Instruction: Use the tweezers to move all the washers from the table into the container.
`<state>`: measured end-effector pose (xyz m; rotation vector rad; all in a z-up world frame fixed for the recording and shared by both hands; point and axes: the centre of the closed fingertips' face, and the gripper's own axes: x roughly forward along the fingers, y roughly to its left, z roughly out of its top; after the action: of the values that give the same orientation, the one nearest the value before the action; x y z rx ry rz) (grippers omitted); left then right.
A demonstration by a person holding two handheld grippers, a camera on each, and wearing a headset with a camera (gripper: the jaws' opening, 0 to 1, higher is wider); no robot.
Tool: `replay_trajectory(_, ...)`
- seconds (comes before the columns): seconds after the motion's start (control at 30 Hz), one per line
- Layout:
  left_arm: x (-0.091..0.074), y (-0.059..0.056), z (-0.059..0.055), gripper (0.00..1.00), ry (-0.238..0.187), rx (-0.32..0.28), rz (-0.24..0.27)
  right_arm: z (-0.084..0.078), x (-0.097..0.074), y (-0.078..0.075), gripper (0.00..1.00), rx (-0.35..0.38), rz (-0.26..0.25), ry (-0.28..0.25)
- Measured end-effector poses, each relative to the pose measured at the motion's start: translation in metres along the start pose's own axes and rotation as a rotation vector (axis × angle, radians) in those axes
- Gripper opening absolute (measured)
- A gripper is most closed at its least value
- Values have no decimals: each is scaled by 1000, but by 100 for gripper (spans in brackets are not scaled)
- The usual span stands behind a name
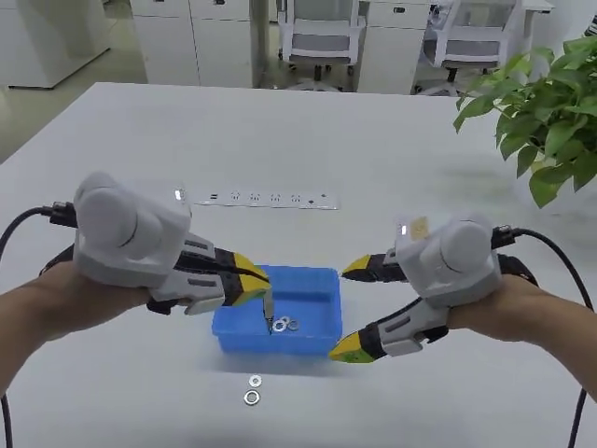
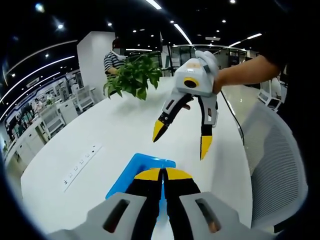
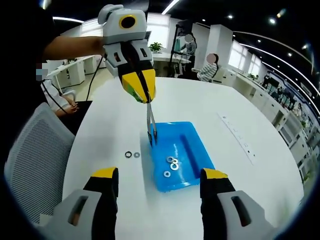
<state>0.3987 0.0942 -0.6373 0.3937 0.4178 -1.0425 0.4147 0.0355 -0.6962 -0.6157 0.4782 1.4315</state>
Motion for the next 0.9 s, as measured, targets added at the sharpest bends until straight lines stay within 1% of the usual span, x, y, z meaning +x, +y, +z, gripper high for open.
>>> replay_trajectory(0.1, -1, -5, -2, 5, 2, -1, -9, -1, -2, 4, 71, 8, -3, -9)
replay_trajectory(0.33, -3, -10, -3, 5, 3, 4, -8, -4, -6, 7, 72, 16, -13, -5)
replay_trajectory(0.43, -4, -14, -5, 5, 4, -2, -17, -5, -7, 8, 72, 18, -18, -6)
replay_trajectory(0.6, -6, -21, -11, 5, 10, -7, -25, -6, -12, 13, 73, 21, -26, -10)
replay_trajectory(0.9, -7, -32, -25, 5, 28, -17, -35, -12, -13, 20, 76, 43, -28, -7)
